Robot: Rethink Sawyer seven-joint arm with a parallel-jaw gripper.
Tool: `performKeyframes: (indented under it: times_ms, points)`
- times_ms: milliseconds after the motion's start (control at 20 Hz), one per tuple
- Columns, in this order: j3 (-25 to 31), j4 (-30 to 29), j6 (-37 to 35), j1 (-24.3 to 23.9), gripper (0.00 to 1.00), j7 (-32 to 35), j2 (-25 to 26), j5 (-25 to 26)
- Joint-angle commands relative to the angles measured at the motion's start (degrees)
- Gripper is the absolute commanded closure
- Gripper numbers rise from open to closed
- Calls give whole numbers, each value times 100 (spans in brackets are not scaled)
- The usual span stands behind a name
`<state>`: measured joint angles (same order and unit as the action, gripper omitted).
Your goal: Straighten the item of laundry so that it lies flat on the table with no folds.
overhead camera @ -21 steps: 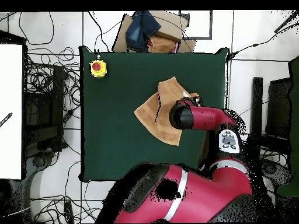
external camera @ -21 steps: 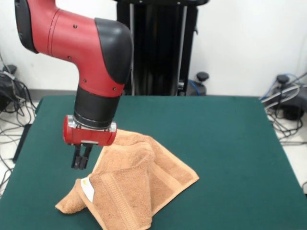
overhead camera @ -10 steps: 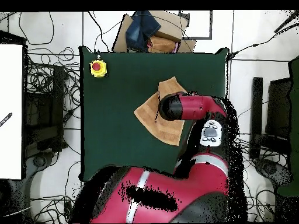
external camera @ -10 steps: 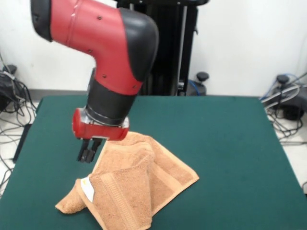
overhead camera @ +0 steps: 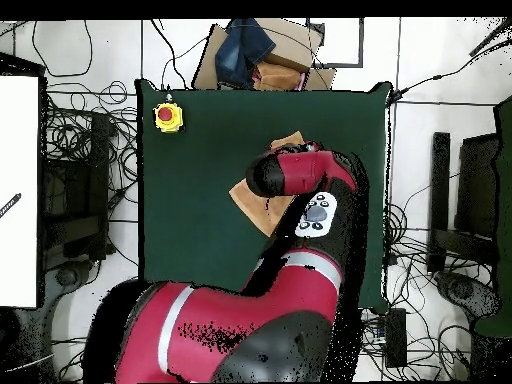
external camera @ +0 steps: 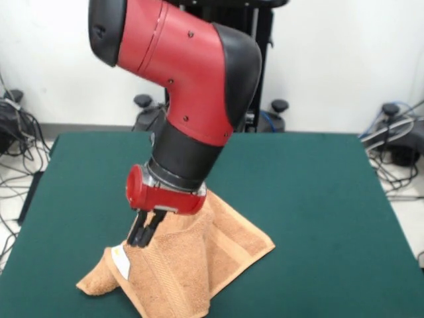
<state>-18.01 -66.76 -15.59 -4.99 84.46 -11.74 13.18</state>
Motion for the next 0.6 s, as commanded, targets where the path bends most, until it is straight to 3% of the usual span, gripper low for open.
performKeyframes:
  times_ms: [50, 600]
  points:
    - [112, -399, 824, -255, 100, 2002, 630, -524]
    - [145, -513, 1577, -351, 100, 1745, 924, -878]
